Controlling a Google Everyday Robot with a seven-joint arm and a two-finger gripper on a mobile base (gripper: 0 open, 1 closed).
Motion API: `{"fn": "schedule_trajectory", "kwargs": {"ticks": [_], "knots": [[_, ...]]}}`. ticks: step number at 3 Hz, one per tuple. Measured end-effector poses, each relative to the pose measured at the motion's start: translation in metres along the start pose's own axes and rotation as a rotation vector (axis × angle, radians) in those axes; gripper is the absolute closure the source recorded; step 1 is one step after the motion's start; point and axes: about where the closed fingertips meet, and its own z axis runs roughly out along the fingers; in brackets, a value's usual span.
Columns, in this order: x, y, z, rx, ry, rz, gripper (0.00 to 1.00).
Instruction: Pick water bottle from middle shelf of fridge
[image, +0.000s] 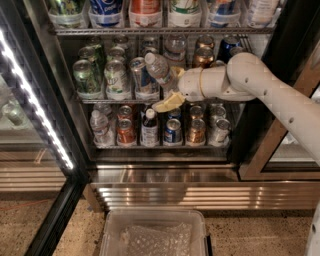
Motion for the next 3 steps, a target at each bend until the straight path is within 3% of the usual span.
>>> {"fn": "schedule_trajectory", "kwargs": {"ticks": [1,3], "knots": [[-0.0046,-0.0026,0.0039,-0.003,-0.011,-0.008,0.37],[-0.0070,-0.0070,-0.0057,-0.003,-0.011,-0.008,0.83]]}}
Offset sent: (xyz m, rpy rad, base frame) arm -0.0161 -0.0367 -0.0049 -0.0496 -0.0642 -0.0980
